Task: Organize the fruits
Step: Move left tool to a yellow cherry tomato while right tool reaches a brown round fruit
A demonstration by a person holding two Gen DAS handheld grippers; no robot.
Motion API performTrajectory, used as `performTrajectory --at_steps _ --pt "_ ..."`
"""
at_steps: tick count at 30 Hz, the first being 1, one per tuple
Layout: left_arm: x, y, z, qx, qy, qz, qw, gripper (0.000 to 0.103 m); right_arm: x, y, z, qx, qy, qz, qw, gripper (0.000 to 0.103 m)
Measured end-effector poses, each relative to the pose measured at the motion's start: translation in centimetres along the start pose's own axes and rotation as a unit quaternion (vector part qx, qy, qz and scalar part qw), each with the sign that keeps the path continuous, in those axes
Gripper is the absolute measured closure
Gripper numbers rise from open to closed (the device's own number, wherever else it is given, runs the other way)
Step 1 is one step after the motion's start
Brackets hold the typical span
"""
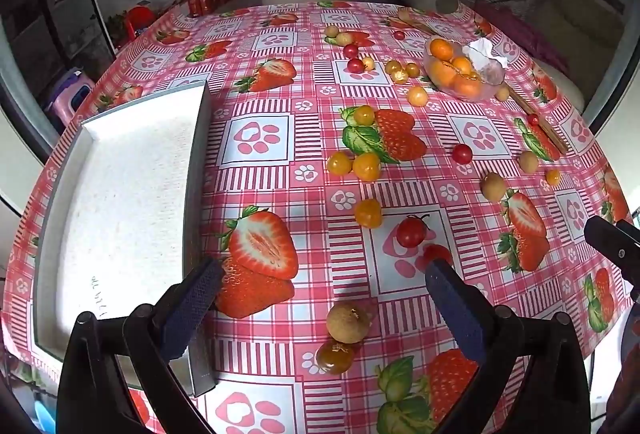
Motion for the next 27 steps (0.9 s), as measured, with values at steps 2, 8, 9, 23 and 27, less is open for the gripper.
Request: performTrajectory --at_steps 2,8,9,23,27 --pt "-0.1 0.0 0.0 0.001 0.000 0.000 1.0000 0.000 0.0 0.0 0.1 0.002 0.004 0.003 1.000 0.000" --pt "-0.1 0.2 0.5 0.000 -0.001 0.002 1.0000 0.000 0.2 0.2 0.6 -0.012 0.029 -0.006 0.999 0.000" --pt "-0.1 0.2 0.5 -0.001 0.000 0.002 1.0000 0.000 0.4 0.3 0.6 -0.016 0.035 -0.011 0.999 0.000" --pt "0.2 1.0 -0.1 0.001 -0.007 0.002 1.0000 0.000 0.9 1.0 -0.1 -0.031 0.031 -0.031 0.999 0.000" --pt "0.1 1.4 -0.2 0.001 -0.009 0.001 1.0000 0.000 0.9 1.2 0.0 -0.028 0.029 -0.032 0.999 0.000"
Point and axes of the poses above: each gripper's, at about its wrist camera, not at the fingertips, and y roughly the way its jaws point, z to its right, x to its underside, the point moved 6 cm from there along y, roughly the way its jaws point, and after that the axes turned 13 degrees about z, right-handed, at the moved point
